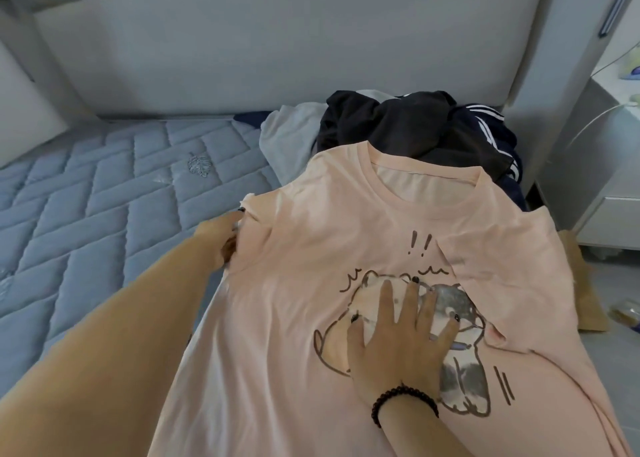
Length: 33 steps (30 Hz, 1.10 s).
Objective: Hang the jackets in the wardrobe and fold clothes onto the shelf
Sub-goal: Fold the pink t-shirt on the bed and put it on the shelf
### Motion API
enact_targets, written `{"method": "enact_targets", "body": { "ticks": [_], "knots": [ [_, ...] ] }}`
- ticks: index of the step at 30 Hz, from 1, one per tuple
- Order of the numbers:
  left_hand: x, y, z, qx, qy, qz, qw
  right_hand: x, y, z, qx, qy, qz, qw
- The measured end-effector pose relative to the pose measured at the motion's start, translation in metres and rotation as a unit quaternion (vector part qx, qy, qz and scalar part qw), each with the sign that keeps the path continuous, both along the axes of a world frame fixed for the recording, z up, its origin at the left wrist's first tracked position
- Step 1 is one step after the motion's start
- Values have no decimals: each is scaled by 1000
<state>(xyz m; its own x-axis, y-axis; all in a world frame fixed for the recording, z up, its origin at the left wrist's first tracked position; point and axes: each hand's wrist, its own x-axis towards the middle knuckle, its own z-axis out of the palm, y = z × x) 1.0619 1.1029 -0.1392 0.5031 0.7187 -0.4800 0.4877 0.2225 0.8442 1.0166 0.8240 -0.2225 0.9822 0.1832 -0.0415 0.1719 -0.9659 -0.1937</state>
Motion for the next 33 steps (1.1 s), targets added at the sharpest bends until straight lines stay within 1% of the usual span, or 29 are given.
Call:
{"method": "enact_targets", "body": {
  "ticks": [2,5,7,9,11,13,14,16,17,18,20,21,22,24,26,28,29,30,31,33],
  "knots": [
    [1,1,7,-57,1,-54,997,0,0,1,1,4,-1,1000],
    [-6,-1,12,-98,15,-81,992,0,0,1,0,7,-2,1000],
    [-11,1,10,-112,-30,-53,992,-1,0,3,-7,3,-3,1000],
    [-17,5,6,-111,-82,4,990,-2,0,3,-12,1,-6,1000],
    [-23,12,2,-100,-92,50,989,-2,0,4,-10,4,-7,1000],
    [-28,19,1,-59,-48,85,993,-1,1,3,-5,5,-5,1000],
    [-30,23,0,-8,-10,104,995,0,1,2,-5,5,-4,1000],
    [-31,21,6,148,58,100,982,-1,-1,2,0,5,-5,1000],
    [-30,17,10,210,56,83,973,-1,0,3,-1,2,-3,1000],
    [-27,10,14,257,33,63,964,0,0,3,2,1,-3,1000],
    [-22,-14,23,310,-32,-13,950,0,-1,3,8,3,-2,1000],
    [-21,-30,29,306,-68,-71,947,0,-2,4,13,1,-1,1000],
    [-21,-45,35,280,-99,-134,945,-1,-2,4,19,0,0,1000],
    [-22,-68,41,231,-131,-235,935,-1,-2,6,29,-2,1,1000],
    [-25,-78,37,233,-113,-259,931,0,-4,7,43,1,2,999],
    [-29,-81,22,273,-68,-270,921,0,-5,8,56,0,1,998],
    [-31,-82,13,303,-45,-291,906,0,-5,8,63,0,1,998],
    [-33,-85,4,338,-25,-320,885,0,-6,8,70,1,0,998],
    [-34,-88,-4,375,-7,-352,857,-1,-6,8,77,1,0,997],
    [-33,-96,-17,443,24,-422,791,-1,-6,7,85,0,0,996]
  ]
}}
